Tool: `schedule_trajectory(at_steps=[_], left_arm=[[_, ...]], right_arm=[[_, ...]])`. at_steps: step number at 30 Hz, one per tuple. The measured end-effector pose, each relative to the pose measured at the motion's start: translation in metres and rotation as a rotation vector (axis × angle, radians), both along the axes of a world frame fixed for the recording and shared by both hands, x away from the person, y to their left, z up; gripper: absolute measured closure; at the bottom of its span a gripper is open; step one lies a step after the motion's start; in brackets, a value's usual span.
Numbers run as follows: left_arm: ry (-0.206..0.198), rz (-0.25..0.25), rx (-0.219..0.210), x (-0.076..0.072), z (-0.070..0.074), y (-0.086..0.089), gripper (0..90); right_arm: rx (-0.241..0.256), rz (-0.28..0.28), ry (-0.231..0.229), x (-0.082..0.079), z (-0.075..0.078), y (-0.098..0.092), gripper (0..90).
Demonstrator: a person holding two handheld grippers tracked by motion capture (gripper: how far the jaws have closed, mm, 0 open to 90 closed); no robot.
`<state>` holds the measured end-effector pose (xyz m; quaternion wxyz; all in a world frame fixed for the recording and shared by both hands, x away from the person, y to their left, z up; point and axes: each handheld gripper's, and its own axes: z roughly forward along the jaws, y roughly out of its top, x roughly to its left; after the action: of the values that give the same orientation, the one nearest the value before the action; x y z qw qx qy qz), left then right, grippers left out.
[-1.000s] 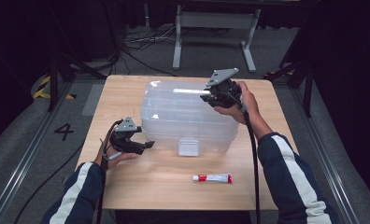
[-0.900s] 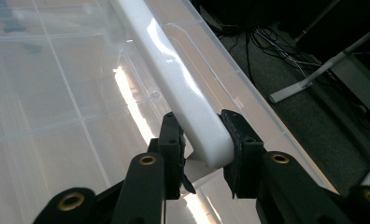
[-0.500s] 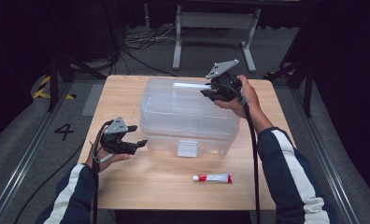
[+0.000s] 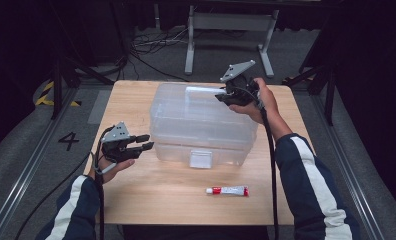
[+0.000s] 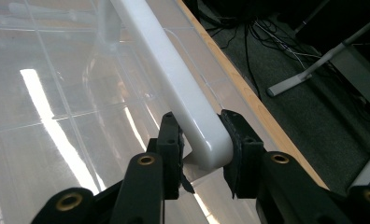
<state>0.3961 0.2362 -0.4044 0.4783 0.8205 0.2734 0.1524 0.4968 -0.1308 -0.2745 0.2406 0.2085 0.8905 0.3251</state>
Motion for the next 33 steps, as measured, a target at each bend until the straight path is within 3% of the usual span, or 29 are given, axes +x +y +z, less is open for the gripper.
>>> schedule_trajectory(at_steps=[6,10,13,22,27,33], left_arm=[[-0.014,0.042,0.0,0.004,0.0,-0.002,81.8],[-0.021,0.066,-0.021,0.01,0.001,-0.004,86.5],[-0.02,0.073,-0.011,0.012,0.0,-0.007,89.3],[-0.045,0.073,0.006,0.01,0.0,-0.009,89.7],[-0.045,0.071,0.012,0.01,0.001,-0.009,89.7],[-0.044,0.064,0.02,0.011,0.001,-0.009,89.7]], right_arm=[[0.0,0.0,0.006,0.002,0.001,0.0,70.8],[0.0,0.0,0.011,0.003,0.002,0.0,70.8],[-0.002,0.002,0.009,0.001,0.001,0.0,70.8],[0.011,-0.008,-0.011,-0.004,0.0,-0.003,70.2],[0.047,-0.005,-0.015,-0.01,0.005,-0.013,67.7],[0.058,-0.019,-0.055,-0.019,0.009,-0.03,67.1]])
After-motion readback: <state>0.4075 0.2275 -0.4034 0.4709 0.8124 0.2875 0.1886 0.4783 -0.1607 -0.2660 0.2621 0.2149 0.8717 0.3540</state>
